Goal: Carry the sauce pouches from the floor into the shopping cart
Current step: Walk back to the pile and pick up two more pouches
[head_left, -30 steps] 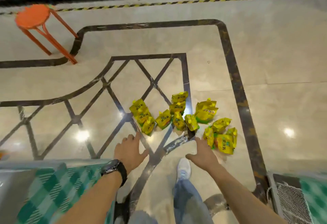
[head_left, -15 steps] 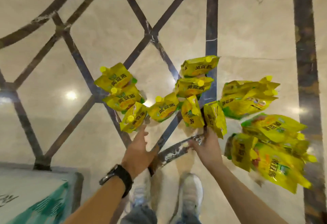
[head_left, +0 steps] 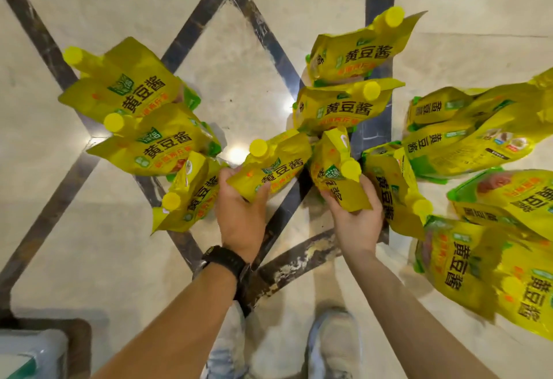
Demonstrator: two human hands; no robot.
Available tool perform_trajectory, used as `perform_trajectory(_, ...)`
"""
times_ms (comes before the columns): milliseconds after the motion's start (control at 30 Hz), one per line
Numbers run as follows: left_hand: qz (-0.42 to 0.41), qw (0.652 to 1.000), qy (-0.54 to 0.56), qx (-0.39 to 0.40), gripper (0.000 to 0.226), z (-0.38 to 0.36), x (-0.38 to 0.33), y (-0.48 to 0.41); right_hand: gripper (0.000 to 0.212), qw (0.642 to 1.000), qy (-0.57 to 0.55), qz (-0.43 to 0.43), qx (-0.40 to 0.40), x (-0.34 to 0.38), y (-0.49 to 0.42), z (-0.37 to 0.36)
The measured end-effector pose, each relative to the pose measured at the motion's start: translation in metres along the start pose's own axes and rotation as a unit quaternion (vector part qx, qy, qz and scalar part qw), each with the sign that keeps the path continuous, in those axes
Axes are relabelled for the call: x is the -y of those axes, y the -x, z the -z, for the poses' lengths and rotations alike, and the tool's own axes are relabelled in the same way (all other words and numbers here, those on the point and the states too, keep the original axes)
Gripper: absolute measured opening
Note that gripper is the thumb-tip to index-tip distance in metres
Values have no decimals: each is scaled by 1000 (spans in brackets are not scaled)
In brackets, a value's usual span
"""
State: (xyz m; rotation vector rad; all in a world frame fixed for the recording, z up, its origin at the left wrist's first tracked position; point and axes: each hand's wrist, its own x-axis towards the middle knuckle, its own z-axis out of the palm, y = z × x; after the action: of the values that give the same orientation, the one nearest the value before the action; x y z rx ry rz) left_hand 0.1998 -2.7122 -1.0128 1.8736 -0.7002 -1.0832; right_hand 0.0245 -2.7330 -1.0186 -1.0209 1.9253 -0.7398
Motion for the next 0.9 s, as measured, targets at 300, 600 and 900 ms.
perform_trajectory(300,-35,972,-194,128,70,46,46,27,59,986,69,99,110,-29,17,24)
perform_trajectory(600,25,988,-99,116,56,58,-21,49,54,991,64,27,112,20,26,53)
perform_trajectory(900,170,950,30,262,59,168,-211,174,36,932,-189,-181,251,159,125,226)
